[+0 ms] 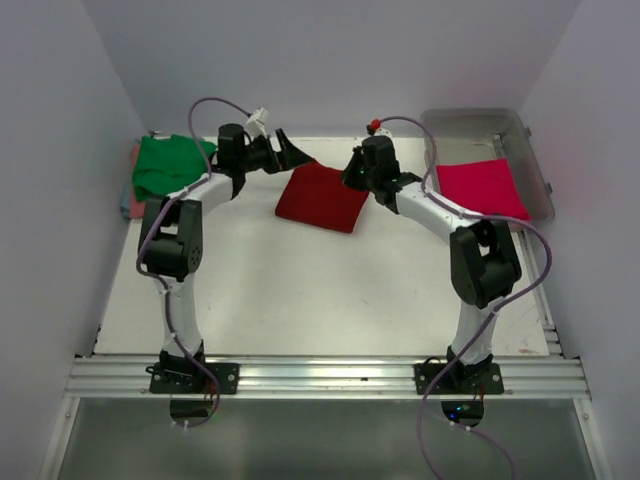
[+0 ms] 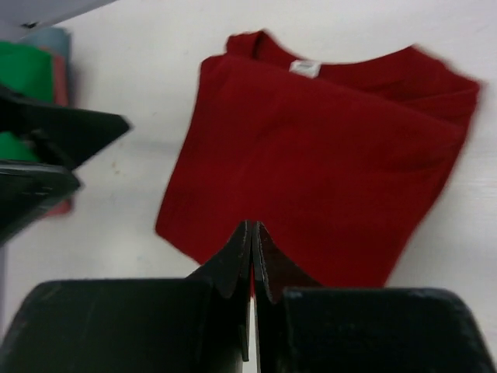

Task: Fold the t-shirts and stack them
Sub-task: Fold the tshirt

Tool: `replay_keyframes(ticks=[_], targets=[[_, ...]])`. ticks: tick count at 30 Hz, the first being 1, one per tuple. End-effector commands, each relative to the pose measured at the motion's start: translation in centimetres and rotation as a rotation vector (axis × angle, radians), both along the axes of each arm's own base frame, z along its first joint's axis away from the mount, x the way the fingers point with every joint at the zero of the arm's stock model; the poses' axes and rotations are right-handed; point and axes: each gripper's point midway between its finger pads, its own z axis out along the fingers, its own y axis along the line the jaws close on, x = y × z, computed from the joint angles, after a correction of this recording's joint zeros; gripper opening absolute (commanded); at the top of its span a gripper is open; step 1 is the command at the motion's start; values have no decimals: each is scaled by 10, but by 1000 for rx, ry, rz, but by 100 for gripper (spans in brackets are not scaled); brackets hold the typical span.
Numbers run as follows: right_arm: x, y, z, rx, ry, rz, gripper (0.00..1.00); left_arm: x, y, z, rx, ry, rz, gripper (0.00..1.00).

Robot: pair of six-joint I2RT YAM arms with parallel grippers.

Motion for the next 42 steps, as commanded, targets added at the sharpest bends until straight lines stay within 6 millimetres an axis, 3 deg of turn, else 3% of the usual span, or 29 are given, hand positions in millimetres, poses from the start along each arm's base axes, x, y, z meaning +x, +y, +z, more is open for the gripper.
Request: replay_keyframes(ticks=[1, 3, 4, 6, 8, 13, 14, 15, 16, 17, 18, 19, 20, 21, 22, 23, 24, 27, 29, 30, 32, 33, 34, 35, 37, 38, 42], targets=[[-9, 65, -23, 293, 147, 207, 0, -19, -19, -43, -71, 98, -167, 100], [-4, 77, -32, 368, 180, 206, 0, -22, -22, -52, -87, 116, -206, 98], [-2, 81, -52, 373, 216, 204, 0, -22, -22, -61, -85, 136, -205, 98], [2, 89, -56, 405, 231, 214, 0, -24, -23, -76, -80, 160, -213, 98], [2, 93, -74, 426, 271, 216, 0, -24, -21, -89, -64, 189, -203, 98], [-4, 87, -108, 395, 324, 183, 0, -35, -17, -130, -49, 295, -184, 95], [-13, 82, -121, 372, 348, 174, 0, -45, -16, -140, -55, 328, -182, 94], [-17, 73, -125, 324, 355, 159, 0, -51, -16, -135, -59, 325, -182, 93], [-28, 65, -136, 289, 384, 147, 0, -71, -15, -150, -54, 379, -180, 92], [-36, 60, -139, 258, 398, 148, 0, -78, -14, -155, -40, 390, -162, 92], [-42, 51, -135, 211, 391, 140, 0, -87, -15, -149, -33, 379, -161, 92], [-56, 43, -145, 181, 418, 131, 0, -113, -19, -165, -11, 430, -172, 92], [-67, 35, -150, 151, 446, 127, 0, -125, -19, -173, 14, 455, -157, 92], [-75, 29, -142, 128, 441, 132, 0, -135, -21, -170, 23, 452, -158, 92], [-88, 19, -150, 95, 467, 119, 0, -160, -25, -183, 43, 498, -165, 92], [-97, 13, -151, 69, 477, 122, 0, -170, -26, -182, 51, 505, -163, 92], [-106, 6, -147, 59, 480, 122, 0, -194, -28, -192, 68, 548, -179, 92], [-118, -2, -140, 34, 474, 137, 0, -220, -26, -189, 89, 557, -168, 91], [-121, -2, -138, 31, 470, 153, 0, -225, -24, -182, 102, 541, -151, 91], [-121, -2, -138, 27, 468, 160, 0, -224, -25, -165, 101, 502, -145, 91], [-124, 1, -142, 26, 488, 180, 0, -227, -17, -157, 149, 493, -106, 94], [-125, 1, -144, 20, 495, 188, 0, -224, -17, -135, 155, 437, -90, 96], [-124, 1, -147, 19, 499, 186, 0, -224, -8, -136, 210, 443, -43, 98], [-125, 1, -148, 19, 501, 189, 0, -220, -3, -115, 221, 390, -9, 100], [-125, 1, -150, 23, 502, 194, 0, -218, 15, -110, 295, 385, 89, 100], [-126, 2, -150, 25, 501, 194, 0, -217, 21, -94, 300, 351, 127, 100], [-128, 2, -148, 31, 500, 203, 0, -228, 54, -102, 396, 413, 285, 100]])
